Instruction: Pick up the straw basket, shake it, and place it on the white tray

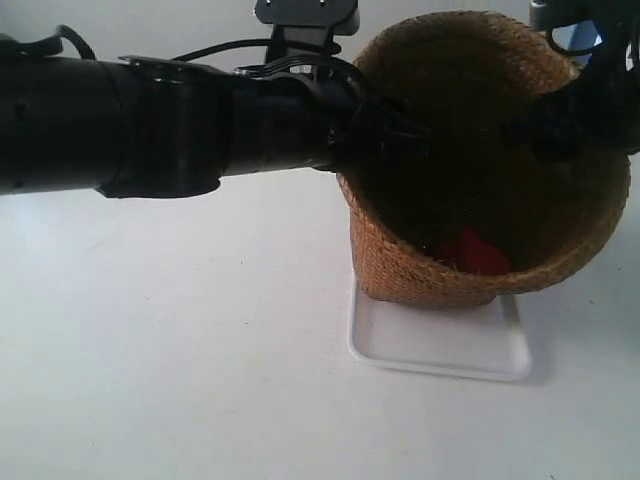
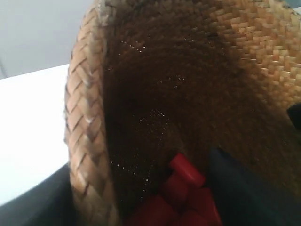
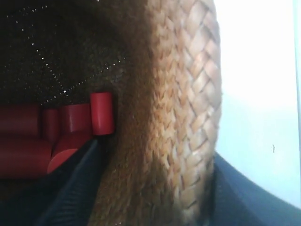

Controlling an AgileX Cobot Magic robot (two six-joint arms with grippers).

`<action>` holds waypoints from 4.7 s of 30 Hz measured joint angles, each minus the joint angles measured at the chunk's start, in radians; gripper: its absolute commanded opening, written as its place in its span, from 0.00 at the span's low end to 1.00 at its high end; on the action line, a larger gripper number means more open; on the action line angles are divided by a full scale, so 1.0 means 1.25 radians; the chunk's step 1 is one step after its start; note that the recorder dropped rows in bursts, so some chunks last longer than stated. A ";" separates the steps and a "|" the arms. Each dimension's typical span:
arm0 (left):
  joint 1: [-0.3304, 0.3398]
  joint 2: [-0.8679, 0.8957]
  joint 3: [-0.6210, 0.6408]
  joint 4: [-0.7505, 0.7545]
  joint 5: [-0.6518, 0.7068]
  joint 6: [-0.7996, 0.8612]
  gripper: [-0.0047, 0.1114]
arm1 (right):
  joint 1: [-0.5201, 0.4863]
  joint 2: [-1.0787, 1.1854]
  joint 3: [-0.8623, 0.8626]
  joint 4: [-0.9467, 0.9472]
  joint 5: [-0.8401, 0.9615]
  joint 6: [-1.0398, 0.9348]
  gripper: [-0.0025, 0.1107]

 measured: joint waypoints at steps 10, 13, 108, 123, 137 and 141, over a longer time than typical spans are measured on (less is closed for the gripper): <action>-0.005 -0.001 -0.051 0.000 -0.138 0.033 0.76 | 0.000 0.000 -0.024 -0.031 -0.031 0.010 0.59; -0.005 -0.001 -0.052 0.000 -0.062 0.080 0.76 | 0.000 -0.002 -0.024 -0.040 -0.032 0.013 0.59; -0.128 -0.489 0.295 1.456 0.388 -0.955 0.28 | 0.000 -0.071 -0.028 -0.105 -0.149 0.083 0.58; 0.161 -0.489 0.340 1.456 0.343 -1.044 0.24 | 0.000 -0.071 -0.028 -0.105 -0.149 0.083 0.58; 0.225 -0.347 0.372 1.456 0.046 -1.114 0.34 | 0.000 -0.071 -0.028 -0.103 -0.176 0.083 0.58; 0.225 -0.299 0.372 1.451 0.026 -1.127 0.34 | 0.000 -0.071 -0.028 -0.101 -0.176 0.092 0.58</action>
